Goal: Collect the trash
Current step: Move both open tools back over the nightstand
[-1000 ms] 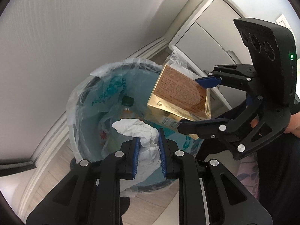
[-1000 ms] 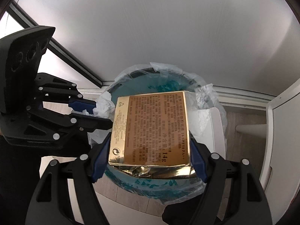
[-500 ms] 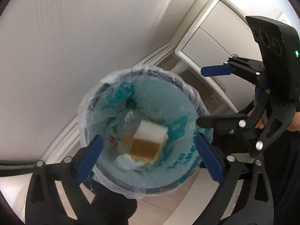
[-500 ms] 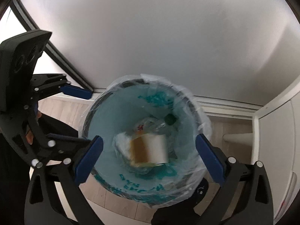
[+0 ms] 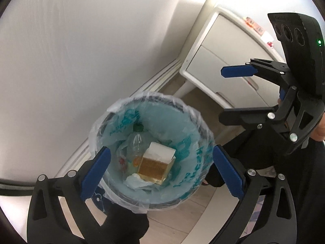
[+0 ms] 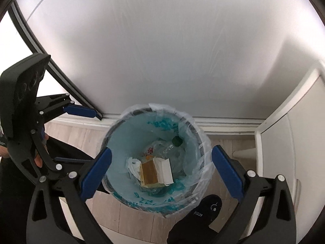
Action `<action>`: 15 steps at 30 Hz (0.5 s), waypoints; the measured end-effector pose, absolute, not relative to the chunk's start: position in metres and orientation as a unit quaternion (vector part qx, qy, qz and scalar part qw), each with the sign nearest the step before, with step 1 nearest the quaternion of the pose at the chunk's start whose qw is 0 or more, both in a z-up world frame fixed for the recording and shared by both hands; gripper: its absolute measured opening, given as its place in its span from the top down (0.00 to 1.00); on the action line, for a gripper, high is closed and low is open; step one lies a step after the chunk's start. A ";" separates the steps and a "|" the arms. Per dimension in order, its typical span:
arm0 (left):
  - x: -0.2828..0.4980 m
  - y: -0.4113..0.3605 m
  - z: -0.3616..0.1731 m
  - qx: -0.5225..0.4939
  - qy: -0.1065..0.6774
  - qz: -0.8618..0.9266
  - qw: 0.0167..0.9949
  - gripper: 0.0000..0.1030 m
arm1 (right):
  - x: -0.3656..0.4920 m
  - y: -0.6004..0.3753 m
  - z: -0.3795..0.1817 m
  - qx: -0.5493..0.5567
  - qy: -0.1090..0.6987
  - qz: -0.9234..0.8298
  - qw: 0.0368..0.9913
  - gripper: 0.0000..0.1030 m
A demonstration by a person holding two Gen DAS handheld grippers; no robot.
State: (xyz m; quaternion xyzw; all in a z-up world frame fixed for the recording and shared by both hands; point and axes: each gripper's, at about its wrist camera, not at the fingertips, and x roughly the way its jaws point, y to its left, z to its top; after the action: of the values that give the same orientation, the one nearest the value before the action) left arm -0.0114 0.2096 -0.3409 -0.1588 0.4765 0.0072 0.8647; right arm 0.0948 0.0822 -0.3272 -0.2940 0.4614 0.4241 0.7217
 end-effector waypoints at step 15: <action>0.004 0.199 -0.265 -0.127 0.414 0.013 0.901 0.06 | 0.111 0.026 -0.246 -0.228 0.425 0.381 0.789 0.07</action>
State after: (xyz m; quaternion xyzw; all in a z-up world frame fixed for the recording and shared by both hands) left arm 0.0038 0.1987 -0.2652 -0.1267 0.4141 0.0127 0.9013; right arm 0.1110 0.0258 -0.2458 -0.2284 0.4251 0.3808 0.7887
